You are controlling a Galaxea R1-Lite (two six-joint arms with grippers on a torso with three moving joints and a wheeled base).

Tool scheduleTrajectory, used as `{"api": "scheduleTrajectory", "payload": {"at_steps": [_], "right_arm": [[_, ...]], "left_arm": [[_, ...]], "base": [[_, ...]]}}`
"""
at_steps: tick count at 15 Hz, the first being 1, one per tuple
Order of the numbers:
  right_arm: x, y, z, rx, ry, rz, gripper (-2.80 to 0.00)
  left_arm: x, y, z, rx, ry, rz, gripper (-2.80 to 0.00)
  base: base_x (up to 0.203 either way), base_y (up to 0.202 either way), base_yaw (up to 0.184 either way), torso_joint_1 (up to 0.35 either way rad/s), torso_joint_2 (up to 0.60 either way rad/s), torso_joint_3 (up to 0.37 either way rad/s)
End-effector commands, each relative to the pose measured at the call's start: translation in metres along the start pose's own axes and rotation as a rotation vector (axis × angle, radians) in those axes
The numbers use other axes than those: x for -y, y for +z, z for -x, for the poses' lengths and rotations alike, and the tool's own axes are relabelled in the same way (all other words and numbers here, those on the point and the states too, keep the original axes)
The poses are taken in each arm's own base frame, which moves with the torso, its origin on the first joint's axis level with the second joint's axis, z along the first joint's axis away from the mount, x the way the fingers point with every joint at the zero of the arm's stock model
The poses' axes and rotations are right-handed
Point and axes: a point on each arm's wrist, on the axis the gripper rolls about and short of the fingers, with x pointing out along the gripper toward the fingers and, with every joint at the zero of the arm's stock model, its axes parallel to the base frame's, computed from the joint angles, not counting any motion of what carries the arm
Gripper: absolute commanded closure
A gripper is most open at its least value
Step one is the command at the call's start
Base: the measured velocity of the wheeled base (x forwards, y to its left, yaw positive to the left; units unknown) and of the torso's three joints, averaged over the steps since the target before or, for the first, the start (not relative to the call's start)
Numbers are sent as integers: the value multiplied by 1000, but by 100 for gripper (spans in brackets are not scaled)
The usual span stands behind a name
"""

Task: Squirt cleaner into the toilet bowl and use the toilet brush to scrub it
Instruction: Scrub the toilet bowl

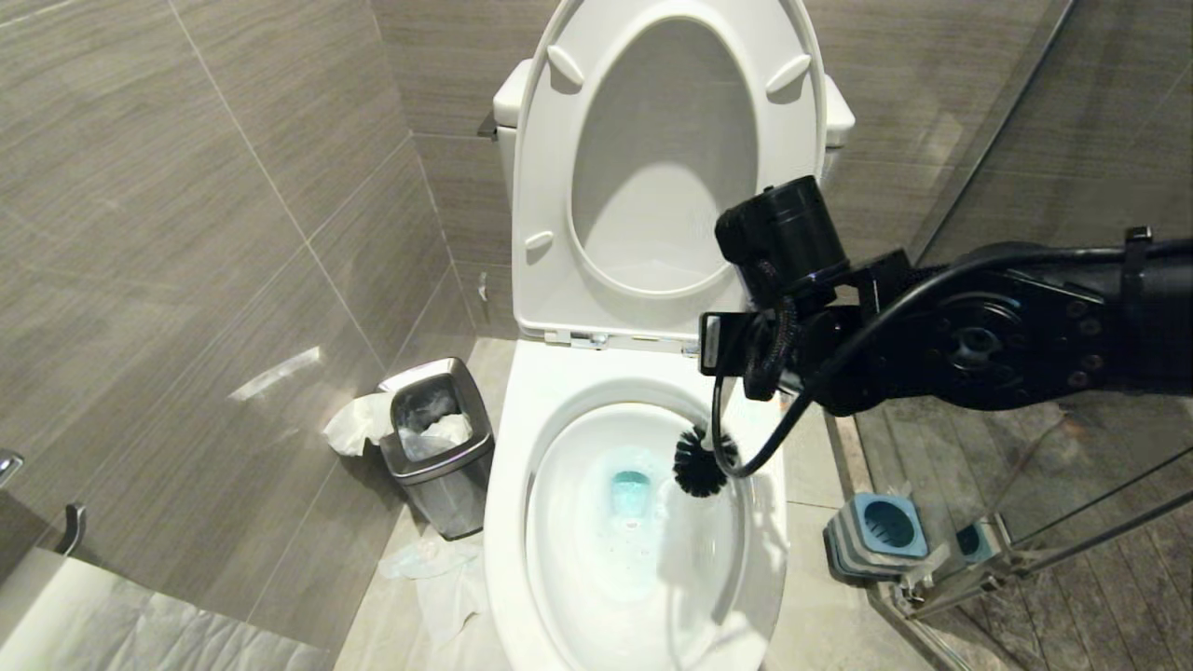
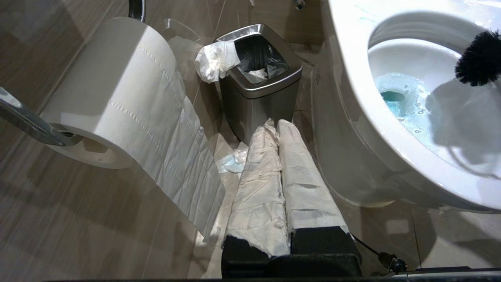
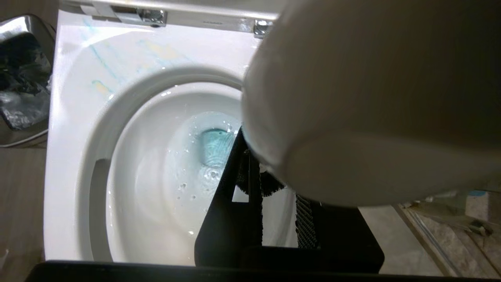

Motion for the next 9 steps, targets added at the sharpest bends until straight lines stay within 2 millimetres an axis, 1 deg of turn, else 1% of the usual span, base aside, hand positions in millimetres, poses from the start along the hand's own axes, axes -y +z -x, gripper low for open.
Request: {"api": "scheduleTrajectory", "payload": {"at_steps": [1, 4, 9], "right_arm": [[-11, -5, -16, -8, -7, 7, 0], [-26, -3, -33, 7, -1, 14, 0], [-47, -9, -60, 18, -2, 26, 0]], "left_arm": [[0, 0, 0, -1, 0, 0, 0], [0, 0, 0, -1, 0, 0, 0], [0, 0, 0, -1, 0, 0, 0]], "base": [[0, 0, 0, 0, 0, 0], [0, 0, 0, 0, 0, 0], [0, 0, 0, 0, 0, 0]]}}
